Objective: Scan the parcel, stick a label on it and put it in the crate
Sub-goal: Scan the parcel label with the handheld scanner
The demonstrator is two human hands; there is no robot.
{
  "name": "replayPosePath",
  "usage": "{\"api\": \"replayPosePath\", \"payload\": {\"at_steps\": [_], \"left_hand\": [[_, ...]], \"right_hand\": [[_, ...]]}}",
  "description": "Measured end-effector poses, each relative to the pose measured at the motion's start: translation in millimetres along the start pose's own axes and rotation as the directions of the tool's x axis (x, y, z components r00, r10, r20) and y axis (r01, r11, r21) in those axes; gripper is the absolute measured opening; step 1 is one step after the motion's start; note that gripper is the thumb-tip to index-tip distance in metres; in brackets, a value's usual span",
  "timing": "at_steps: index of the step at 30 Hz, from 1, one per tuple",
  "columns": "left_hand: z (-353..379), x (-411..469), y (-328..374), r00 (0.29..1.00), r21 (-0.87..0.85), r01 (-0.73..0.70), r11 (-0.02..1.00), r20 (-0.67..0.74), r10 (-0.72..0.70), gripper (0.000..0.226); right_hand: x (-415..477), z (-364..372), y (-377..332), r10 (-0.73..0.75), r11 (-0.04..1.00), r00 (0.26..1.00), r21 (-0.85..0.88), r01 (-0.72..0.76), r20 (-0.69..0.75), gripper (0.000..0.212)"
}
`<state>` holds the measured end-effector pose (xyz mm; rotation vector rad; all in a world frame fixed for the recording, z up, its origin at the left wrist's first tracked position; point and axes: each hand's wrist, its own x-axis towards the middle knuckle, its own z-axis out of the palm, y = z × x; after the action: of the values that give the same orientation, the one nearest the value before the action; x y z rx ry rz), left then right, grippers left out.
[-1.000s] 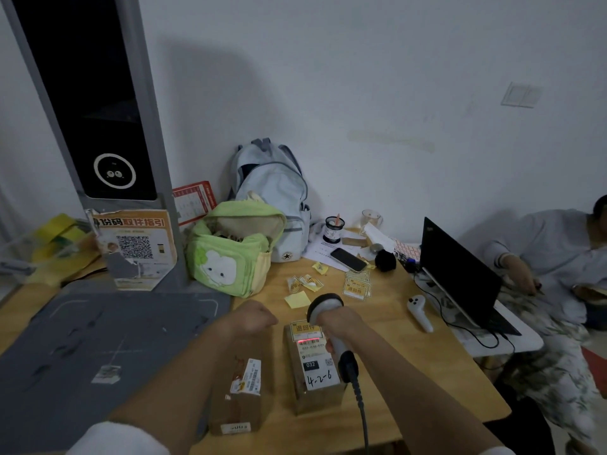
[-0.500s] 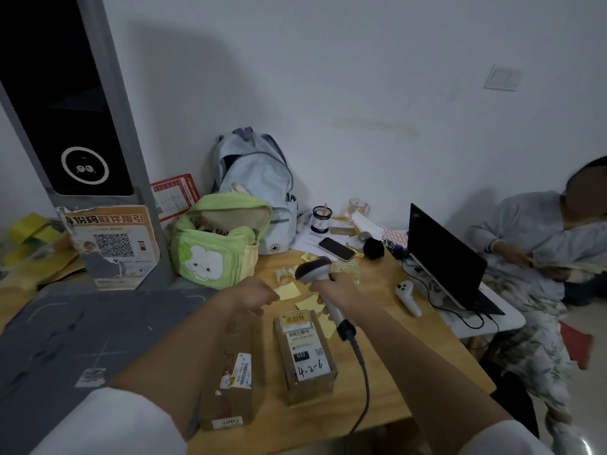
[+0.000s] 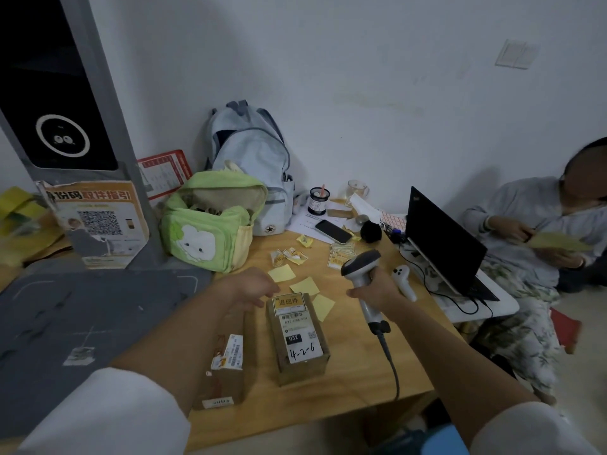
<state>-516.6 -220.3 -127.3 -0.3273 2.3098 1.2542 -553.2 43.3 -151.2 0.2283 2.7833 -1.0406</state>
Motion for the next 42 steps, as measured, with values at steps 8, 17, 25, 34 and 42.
{"api": "replayPosePath", "payload": {"at_steps": [8,17,25,34,42], "left_hand": [[13.9,8.6,-7.8,0.998,-0.025,-0.035,0.999,-0.057,0.033,0.008],[36.0,25.4,-54.8,0.998,-0.024,0.052,0.998,-0.042,-0.053,0.011],[43.1,37.9,-72.0,0.991,-0.103,0.119,0.988,-0.057,-0.125,0.011],[59.0,44.8,-86.2,0.985,-0.172,0.156,0.973,-0.045,-0.165,0.004],[75.9,47.3,-86.7,0.977,-0.260,0.159,0.952,-0.096,-0.190,0.007]], "right_hand": [[11.2,1.6,44.9,0.123,0.992,0.992,0.016,-0.122,-0.040,0.057],[18.4,20.5,101.7,0.278,0.960,0.960,-0.026,-0.278,0.032,0.058],[24.5,47.2,139.4,0.401,0.916,0.901,-0.076,-0.394,0.165,0.058],[17.3,71.0,163.4,0.552,0.832,0.820,-0.031,-0.555,0.151,0.054],[6.6,82.5,164.2,0.462,0.887,0.874,-0.066,-0.457,0.155,0.062]]}}
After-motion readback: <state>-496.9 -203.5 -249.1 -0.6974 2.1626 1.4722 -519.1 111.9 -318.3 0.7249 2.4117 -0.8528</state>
